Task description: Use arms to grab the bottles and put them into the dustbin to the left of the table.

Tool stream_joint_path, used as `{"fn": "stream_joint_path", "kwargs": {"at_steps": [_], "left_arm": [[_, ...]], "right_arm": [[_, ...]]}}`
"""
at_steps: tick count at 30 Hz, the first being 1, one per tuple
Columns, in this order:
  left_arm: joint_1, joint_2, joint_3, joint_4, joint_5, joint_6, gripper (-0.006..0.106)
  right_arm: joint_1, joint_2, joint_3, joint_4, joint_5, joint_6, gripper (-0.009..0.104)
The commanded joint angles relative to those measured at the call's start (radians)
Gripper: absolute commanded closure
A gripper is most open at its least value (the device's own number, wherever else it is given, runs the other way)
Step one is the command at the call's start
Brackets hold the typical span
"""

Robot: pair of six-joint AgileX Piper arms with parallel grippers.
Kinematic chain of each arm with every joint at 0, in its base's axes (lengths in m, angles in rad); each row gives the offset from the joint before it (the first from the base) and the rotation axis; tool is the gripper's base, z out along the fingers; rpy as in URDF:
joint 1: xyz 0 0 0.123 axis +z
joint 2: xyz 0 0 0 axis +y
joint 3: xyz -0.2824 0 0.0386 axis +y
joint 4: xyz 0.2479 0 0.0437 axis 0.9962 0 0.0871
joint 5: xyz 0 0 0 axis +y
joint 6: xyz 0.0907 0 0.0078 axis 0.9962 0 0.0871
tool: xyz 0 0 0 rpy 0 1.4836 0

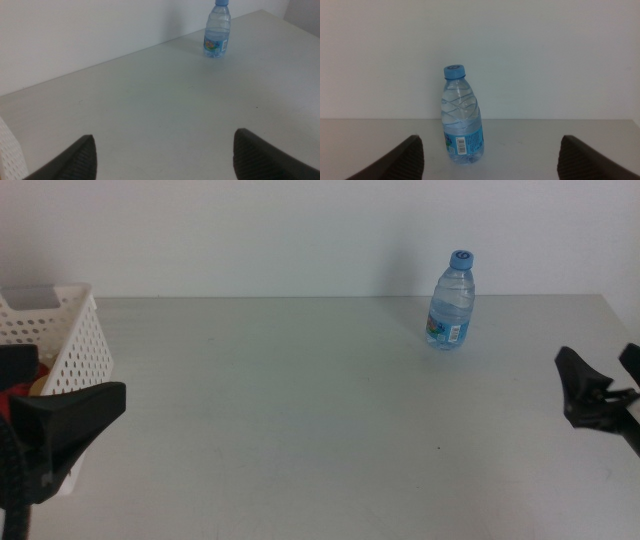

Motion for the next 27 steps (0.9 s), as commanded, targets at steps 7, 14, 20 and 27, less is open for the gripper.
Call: {"fn": "stream_joint_path", "kwargs": {"at_steps": [7, 14, 20, 27], "left_arm": [[-0.007, 0.000, -0.027, -0.004, -0.080, -0.013, 0.007], [-0.007, 0.000, -0.027, -0.004, -0.080, -0.013, 0.007], [-0.007, 0.000, -0.027, -0.004, -0.080, -0.013, 0.007], [-0.007, 0.000, -0.027, -0.004, -0.080, -0.013, 0.007]], "right_arm": [[0.002, 0.224, -0.295, -0.084, -0.108, 0.000, 0.001], [0.004, 0.390, -0.552, -0.207, 0.031, 0.000, 0.001], [0.004, 0.507, -0.738, -0.251, 0.122, 0.000, 0.001], [0.035, 0.629, -0.935, -0.284, 0.206, 0.015, 0.001]]}}
